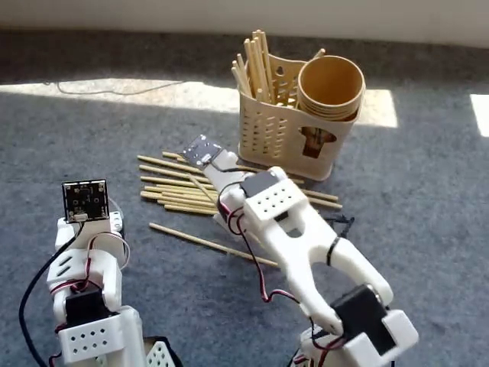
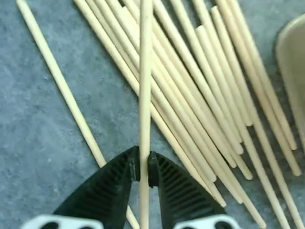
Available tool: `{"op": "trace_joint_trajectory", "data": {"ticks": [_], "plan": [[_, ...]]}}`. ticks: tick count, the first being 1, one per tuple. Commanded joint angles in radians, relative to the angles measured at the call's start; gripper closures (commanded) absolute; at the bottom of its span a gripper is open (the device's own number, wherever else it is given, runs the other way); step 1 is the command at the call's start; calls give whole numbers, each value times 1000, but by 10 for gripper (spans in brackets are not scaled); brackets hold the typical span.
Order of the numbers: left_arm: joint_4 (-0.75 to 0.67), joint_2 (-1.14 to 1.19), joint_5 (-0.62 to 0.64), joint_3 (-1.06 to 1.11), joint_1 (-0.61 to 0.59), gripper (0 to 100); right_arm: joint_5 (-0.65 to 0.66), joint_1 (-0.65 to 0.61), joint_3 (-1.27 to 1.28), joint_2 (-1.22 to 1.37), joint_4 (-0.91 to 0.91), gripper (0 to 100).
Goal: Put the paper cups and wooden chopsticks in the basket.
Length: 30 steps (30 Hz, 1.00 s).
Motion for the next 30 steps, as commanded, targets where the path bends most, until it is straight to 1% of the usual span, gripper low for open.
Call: {"op": "trace_joint_trajectory", "data": {"ticks": [1, 6, 10, 13, 17, 19, 21, 25, 30], "plan": [[-21, -10, -3, -5, -10, 894, 9, 48, 15, -191, 10, 995], [-21, -10, -3, -4, -10, 894, 8, 65, 28, -415, 10, 995], [-21, -10, -3, -4, -10, 894, 8, 64, 24, -547, 2, 995], [-21, -10, -3, -4, -10, 894, 6, 65, 18, -601, -1, 995], [-21, -10, -3, -4, -10, 894, 5, 67, -48, -638, -76, 995], [-21, -10, -3, -4, -10, 894, 2, 82, -73, -639, -133, 995], [-21, -10, -3, -4, -10, 894, -44, 99, -90, -639, -208, 995], [-21, -10, -3, -4, -10, 894, -106, 150, -111, -638, -410, 995], [-21, -10, -3, -4, -10, 894, -112, 206, -105, -636, -685, 995]]}}
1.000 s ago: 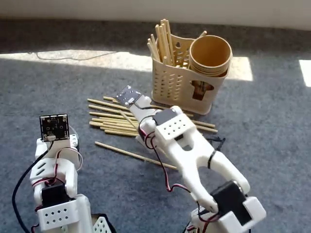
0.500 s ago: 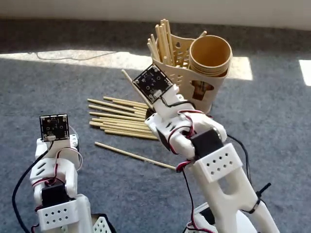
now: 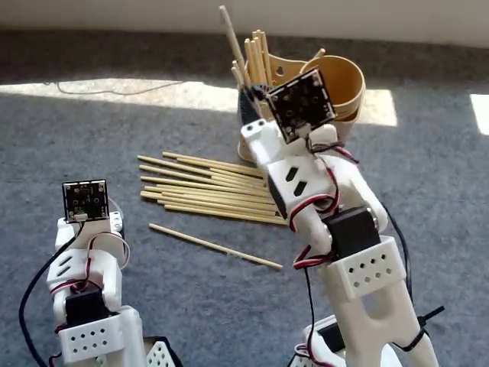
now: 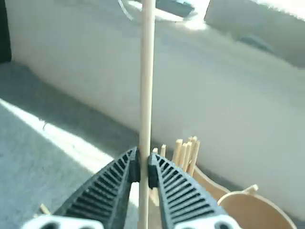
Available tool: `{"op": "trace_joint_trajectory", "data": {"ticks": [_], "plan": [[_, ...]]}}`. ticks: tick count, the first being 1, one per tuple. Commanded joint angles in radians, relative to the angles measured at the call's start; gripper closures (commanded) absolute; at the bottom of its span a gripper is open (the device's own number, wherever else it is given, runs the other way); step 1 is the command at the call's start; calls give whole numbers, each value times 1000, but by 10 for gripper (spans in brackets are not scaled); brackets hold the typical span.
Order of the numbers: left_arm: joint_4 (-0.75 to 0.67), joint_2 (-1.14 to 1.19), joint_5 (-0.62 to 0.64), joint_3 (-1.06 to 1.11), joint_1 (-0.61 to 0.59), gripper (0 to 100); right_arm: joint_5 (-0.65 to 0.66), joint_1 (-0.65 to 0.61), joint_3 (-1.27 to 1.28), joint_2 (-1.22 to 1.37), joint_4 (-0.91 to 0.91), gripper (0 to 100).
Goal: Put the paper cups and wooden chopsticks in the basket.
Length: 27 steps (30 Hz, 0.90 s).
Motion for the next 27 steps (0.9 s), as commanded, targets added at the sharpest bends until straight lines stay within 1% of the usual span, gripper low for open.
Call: {"op": "trace_joint_trajectory", "data": {"ticks": [1, 6, 10, 20, 27], "plan": [[-21, -10, -3, -4, -10, 894, -12, 48, -44, -24, -228, 995], [-21, -10, -3, -4, -10, 894, -12, 91, -45, 73, -458, 995], [-21, -10, -5, -4, -10, 894, -12, 117, -48, 197, -552, 995], [-21, -10, -5, -4, -12, 894, -14, 130, -42, 423, -575, 995], [-21, -10, -6, -4, -12, 894, -14, 145, -38, 487, -575, 995]]}}
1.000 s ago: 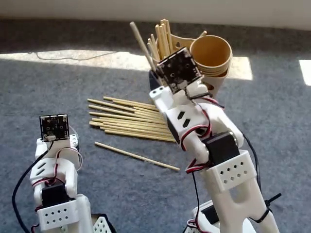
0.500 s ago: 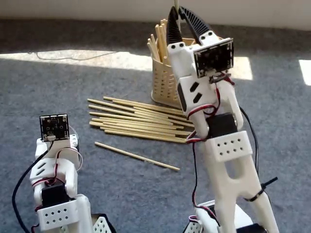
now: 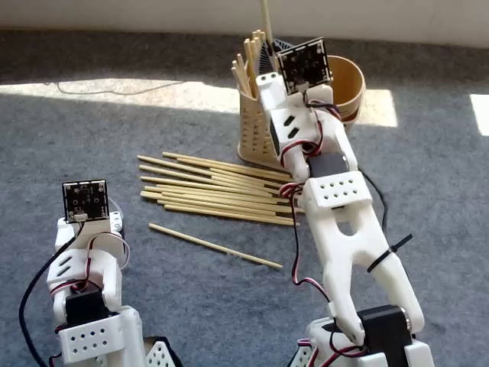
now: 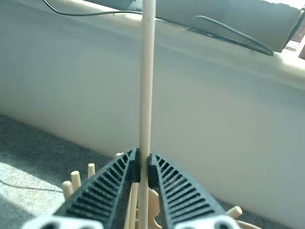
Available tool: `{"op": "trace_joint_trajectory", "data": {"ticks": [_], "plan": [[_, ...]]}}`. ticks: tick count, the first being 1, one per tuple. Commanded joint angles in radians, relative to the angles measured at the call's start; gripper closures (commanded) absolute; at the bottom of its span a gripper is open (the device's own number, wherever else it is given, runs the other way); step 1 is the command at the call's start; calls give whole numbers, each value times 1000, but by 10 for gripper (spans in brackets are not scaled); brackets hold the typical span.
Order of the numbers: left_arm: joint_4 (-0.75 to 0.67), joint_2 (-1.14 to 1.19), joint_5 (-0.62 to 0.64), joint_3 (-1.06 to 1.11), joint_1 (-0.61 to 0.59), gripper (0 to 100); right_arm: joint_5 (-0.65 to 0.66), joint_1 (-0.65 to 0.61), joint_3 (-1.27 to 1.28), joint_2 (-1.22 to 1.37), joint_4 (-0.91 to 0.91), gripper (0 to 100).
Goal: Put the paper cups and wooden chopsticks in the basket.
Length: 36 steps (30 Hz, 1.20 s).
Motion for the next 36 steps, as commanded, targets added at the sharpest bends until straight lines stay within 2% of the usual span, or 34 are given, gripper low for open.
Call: {"op": "trace_joint_trajectory", "data": {"ticks": [1, 4, 8, 10, 13, 27, 33, 36], "plan": [[-21, -10, -6, -4, -12, 894, -11, 8, -30, -8, -33, 995], [-21, -10, -6, -4, -12, 894, -11, 7, 1, -13, -27, 967], [-21, -10, -6, -4, -12, 894, -11, 7, 30, -15, -24, 848], [-21, -10, -6, -4, -12, 894, -11, 8, 33, -16, -10, 848], [-21, -10, -6, -4, -12, 894, -11, 8, 33, -47, 105, 848], [-21, -10, -6, -2, -12, 894, -11, -2, 31, -383, 513, 848], [-21, -10, -6, -2, -12, 894, -6, -85, 31, -476, 717, 849], [-21, -10, -3, -4, -12, 894, -5, -127, 31, -504, 788, 891]]}}
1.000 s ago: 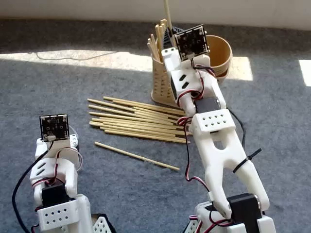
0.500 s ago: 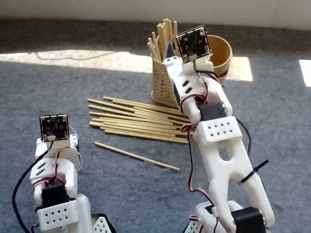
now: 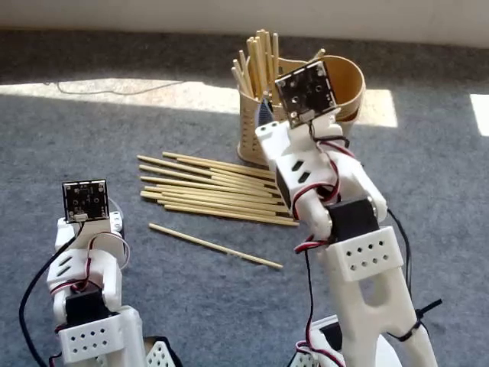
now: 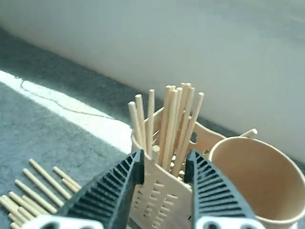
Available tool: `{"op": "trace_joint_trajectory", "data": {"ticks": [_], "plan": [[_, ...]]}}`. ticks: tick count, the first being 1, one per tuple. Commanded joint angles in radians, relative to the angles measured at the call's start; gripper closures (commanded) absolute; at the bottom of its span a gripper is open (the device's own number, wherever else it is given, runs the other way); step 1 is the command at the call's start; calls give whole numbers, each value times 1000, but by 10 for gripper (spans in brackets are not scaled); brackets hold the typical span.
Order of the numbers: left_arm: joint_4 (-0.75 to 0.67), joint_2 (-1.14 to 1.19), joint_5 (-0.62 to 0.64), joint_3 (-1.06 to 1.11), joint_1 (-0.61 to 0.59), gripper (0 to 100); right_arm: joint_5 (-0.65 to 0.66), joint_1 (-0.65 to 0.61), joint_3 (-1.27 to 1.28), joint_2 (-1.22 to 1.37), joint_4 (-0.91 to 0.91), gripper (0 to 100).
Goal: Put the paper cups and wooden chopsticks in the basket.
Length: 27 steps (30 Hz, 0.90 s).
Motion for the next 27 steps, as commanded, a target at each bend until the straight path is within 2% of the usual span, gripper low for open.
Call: {"op": "trace_joint_trajectory", "data": {"ticks": [1, 7, 15, 20, 27], "plan": [[-21, -10, -3, -4, -13, 894, -2, -54, -7, -61, 68, 906], [-21, -10, 29, -15, -82, 894, 0, -125, -64, -62, 223, 919], [-21, -10, 69, -24, -130, 894, 0, -255, -225, 102, 476, 919], [-21, -10, 69, -24, -130, 894, 3, -312, -237, 219, 499, 919], [-21, -10, 69, -24, -130, 894, 158, -331, -232, 397, 496, 919]]}}
